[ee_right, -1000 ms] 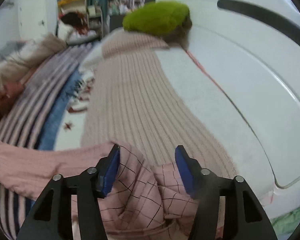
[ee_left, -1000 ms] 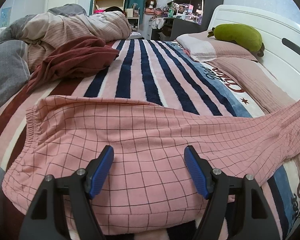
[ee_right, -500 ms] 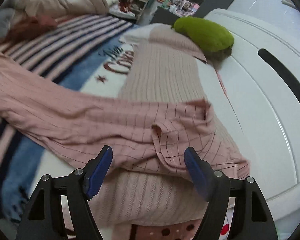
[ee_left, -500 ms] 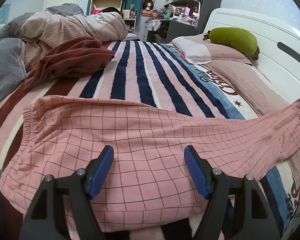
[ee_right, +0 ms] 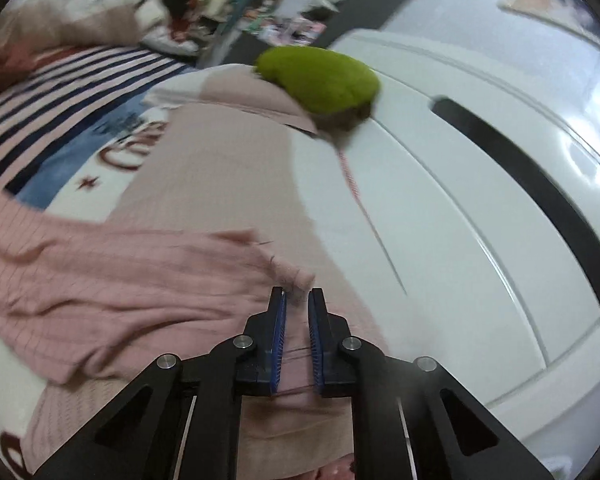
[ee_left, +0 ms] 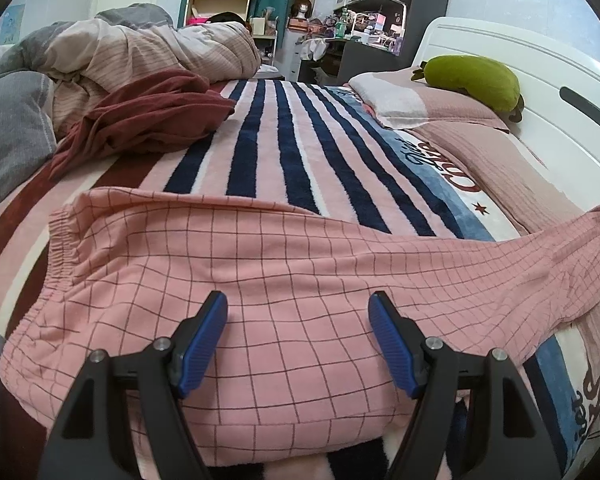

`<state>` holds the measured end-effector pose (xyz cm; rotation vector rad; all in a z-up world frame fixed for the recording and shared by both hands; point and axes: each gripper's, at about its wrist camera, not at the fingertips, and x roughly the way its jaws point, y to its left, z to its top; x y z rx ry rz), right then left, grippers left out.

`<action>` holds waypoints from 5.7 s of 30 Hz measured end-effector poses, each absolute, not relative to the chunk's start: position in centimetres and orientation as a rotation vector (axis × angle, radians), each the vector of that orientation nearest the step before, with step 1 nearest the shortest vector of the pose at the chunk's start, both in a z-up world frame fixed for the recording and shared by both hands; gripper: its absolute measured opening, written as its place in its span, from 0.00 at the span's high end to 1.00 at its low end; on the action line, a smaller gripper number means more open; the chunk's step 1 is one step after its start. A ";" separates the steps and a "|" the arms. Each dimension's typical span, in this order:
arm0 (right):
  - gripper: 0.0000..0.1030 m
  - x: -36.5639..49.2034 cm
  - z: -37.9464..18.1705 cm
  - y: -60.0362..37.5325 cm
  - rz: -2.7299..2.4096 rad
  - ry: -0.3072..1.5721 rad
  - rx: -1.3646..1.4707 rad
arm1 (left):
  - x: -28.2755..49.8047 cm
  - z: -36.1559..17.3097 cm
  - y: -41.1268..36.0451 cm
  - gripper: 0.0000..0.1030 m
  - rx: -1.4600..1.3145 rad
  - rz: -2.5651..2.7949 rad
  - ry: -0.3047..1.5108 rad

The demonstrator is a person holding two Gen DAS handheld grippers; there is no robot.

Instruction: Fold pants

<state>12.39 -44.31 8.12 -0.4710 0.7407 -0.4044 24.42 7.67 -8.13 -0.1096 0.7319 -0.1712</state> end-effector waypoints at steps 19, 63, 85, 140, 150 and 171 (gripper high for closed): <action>0.29 8.6 8.3 -40.1 -0.074 0.655 -0.509 | 24.9 -8.3 7.7 0.33 -0.099 -0.151 0.737; 0.34 7.3 7.3 -37.6 -0.023 0.643 -0.144 | 16.2 -9.5 17.3 0.17 -0.524 0.020 0.766; 0.30 4.3 2.9 -31.0 0.124 0.712 -0.072 | 19.6 -3.6 19.5 0.95 -0.496 0.095 0.510; 0.69 13.5 -1.6 -33.1 -0.004 0.711 0.007 | 11.1 4.4 14.7 0.96 -0.205 0.004 0.465; 0.60 10.6 2.8 -37.7 -0.171 0.557 0.004 | 11.7 4.0 12.3 0.96 -0.172 -0.059 0.503; 0.92 18.2 -1.9 -33.9 0.047 0.792 -0.006 | 12.8 2.3 11.1 0.96 -0.158 -0.081 0.536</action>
